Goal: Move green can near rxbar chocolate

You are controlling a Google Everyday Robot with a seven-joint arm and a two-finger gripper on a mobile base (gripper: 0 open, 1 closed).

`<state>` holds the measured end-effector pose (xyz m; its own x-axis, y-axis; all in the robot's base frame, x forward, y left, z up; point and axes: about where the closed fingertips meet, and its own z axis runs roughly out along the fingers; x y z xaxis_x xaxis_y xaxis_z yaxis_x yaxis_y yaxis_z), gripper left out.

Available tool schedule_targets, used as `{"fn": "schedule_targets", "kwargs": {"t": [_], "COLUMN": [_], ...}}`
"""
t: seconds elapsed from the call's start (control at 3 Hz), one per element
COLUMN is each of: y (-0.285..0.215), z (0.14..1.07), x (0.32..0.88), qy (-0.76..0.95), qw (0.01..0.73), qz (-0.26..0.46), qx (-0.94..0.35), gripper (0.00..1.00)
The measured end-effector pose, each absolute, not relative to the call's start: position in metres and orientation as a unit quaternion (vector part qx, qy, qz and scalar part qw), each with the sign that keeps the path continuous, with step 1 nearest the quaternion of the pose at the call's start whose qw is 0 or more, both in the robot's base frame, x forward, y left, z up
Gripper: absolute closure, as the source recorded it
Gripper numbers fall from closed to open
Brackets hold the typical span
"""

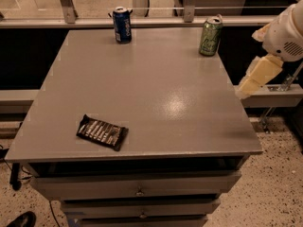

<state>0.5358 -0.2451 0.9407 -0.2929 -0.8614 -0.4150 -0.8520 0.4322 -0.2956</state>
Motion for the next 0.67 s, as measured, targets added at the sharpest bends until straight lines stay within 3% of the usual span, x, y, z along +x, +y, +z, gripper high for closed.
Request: {"fn": "schedule_targets", "kwargs": {"t": [0.67], "y": [-0.278], "z": [0.917], "x": [0.650], "qy": [0.821], "qw": [0.364], "qz": [0.007], "qx": [-0.440], "gripper": [0.00]}}
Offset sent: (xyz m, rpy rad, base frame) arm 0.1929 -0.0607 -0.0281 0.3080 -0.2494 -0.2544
